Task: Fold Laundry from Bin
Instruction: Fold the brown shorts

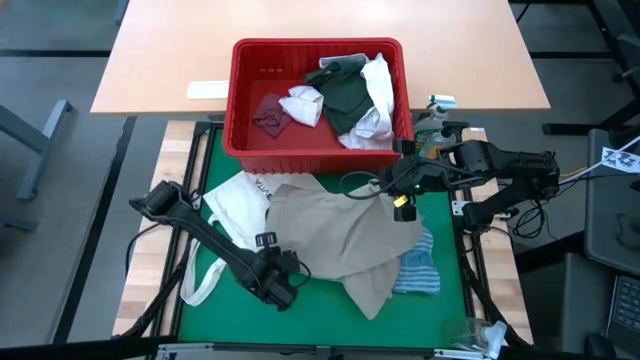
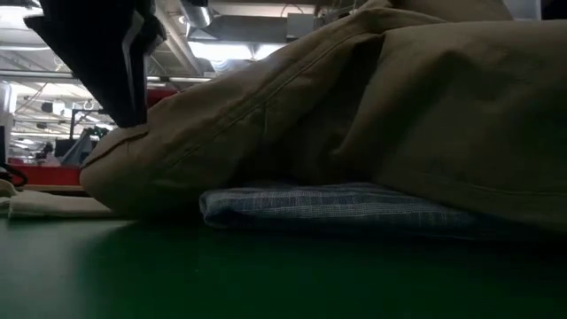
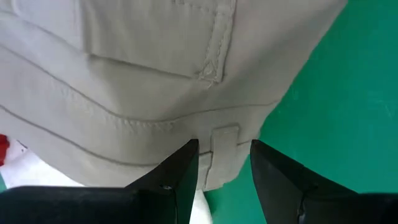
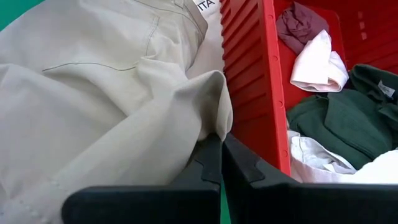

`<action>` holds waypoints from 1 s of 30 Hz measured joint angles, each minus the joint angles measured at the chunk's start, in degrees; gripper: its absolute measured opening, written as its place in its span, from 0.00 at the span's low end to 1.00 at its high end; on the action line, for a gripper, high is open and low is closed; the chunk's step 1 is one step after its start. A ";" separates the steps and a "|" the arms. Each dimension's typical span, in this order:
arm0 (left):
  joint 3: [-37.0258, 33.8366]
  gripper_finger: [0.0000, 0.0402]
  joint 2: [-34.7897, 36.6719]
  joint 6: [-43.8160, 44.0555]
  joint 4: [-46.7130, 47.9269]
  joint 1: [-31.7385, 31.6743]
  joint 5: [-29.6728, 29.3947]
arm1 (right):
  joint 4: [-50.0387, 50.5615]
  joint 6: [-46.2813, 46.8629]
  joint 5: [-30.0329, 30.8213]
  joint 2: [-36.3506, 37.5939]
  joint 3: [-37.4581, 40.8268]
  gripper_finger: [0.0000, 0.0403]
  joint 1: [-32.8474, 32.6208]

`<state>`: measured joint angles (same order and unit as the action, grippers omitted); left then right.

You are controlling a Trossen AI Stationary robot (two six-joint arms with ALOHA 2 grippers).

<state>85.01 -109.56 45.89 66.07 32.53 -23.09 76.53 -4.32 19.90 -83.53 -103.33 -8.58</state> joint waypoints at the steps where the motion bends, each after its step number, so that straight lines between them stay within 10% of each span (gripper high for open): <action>1: 0.00 0.35 -0.40 0.02 0.03 0.00 -0.01 | 0.01 0.00 0.00 0.00 0.00 0.00 0.00; 16: 0.00 0.35 -7.17 0.02 -1.18 -1.33 -0.30 | 0.07 0.02 -2.57 0.00 0.02 0.02 -0.02; 30: 0.00 0.35 -7.19 0.02 -1.23 -1.88 1.38 | 13.98 8.75 2.99 0.02 0.04 0.42 0.00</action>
<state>85.01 -116.75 45.91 64.84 30.65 -21.70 90.51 4.43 22.89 -83.50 -103.28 -8.58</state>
